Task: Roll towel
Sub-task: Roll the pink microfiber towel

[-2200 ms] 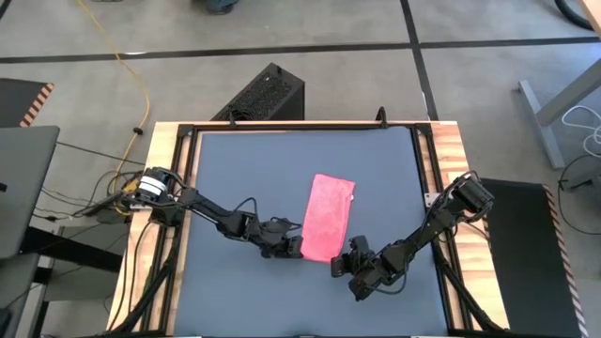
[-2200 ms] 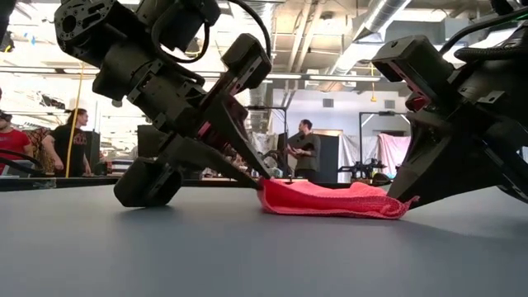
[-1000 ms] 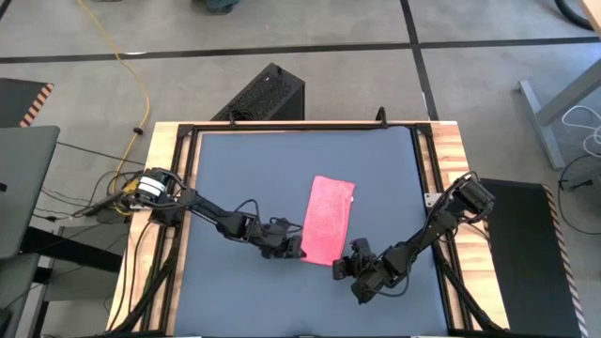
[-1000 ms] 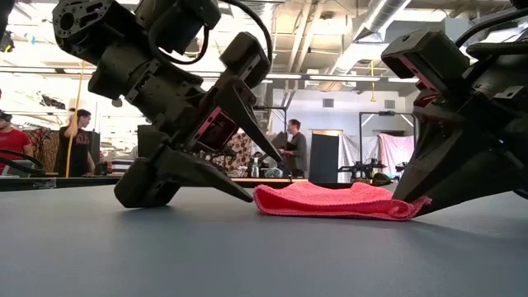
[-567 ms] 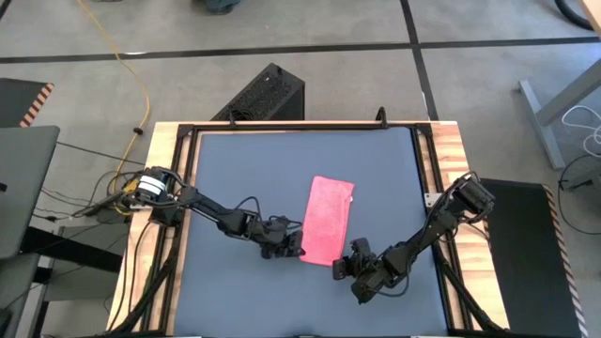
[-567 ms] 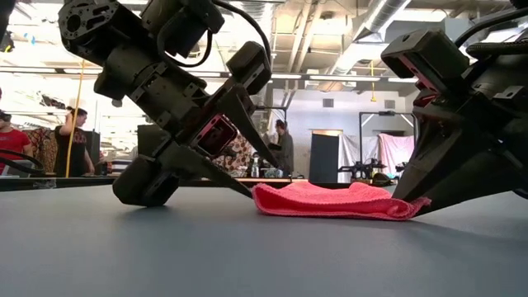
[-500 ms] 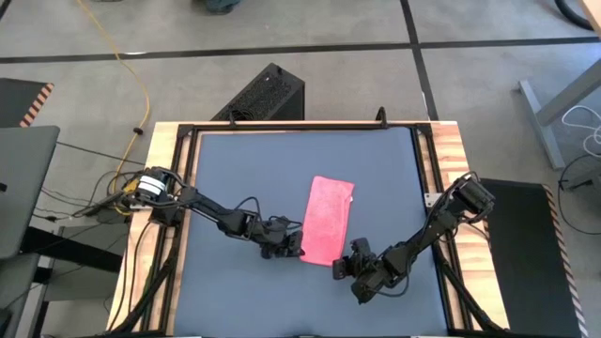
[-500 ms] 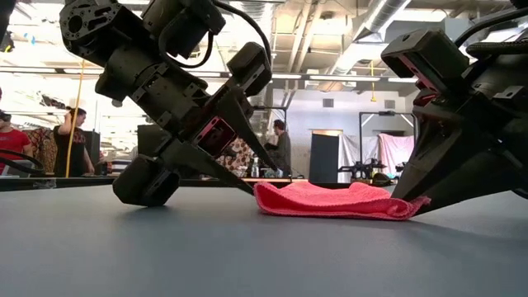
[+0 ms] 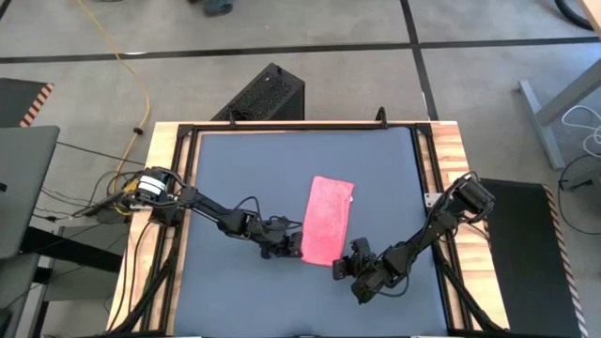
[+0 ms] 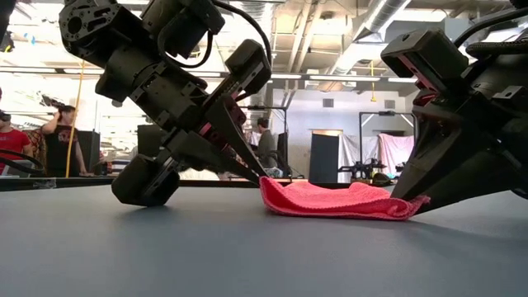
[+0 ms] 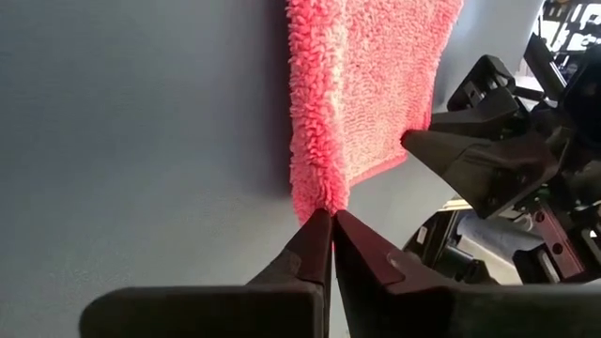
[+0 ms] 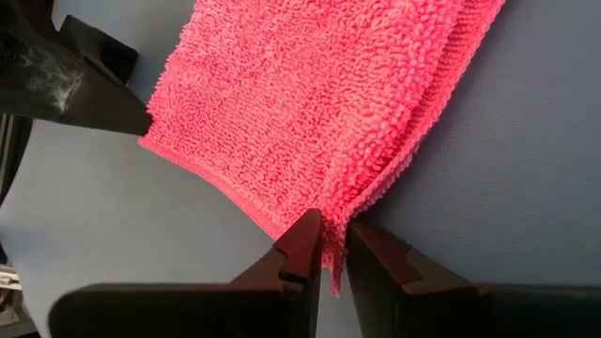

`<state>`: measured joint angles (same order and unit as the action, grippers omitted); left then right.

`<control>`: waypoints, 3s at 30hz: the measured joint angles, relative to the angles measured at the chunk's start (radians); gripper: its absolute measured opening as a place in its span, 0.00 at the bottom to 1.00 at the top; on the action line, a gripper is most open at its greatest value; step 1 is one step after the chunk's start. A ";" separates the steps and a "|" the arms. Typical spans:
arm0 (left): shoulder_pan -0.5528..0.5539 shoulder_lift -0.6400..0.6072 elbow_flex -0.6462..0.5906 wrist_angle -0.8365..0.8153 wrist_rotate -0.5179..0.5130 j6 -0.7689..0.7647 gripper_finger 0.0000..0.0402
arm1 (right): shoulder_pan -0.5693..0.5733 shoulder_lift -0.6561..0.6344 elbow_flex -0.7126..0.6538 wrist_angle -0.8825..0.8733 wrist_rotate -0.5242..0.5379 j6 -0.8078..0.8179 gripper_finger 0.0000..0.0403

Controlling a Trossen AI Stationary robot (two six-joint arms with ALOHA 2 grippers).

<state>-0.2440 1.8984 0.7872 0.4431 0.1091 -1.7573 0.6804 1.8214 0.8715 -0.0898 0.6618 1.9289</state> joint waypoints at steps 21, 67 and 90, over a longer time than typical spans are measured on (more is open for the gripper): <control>0.002 0.000 0.000 0.077 0.069 0.011 0.00 | 0.039 0.000 0.000 0.000 -0.001 0.029 0.05; 0.055 0.002 -0.001 0.153 0.144 -0.050 0.00 | 0.098 -0.002 0.000 0.016 0.084 0.160 0.04; 0.055 0.004 0.000 0.348 0.116 0.501 0.00 | 0.097 -0.003 0.000 -0.009 0.041 0.158 0.10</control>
<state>-0.1892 1.9025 0.7876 0.7910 0.2252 -1.2563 0.7776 1.8187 0.8719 -0.0987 0.7026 2.0869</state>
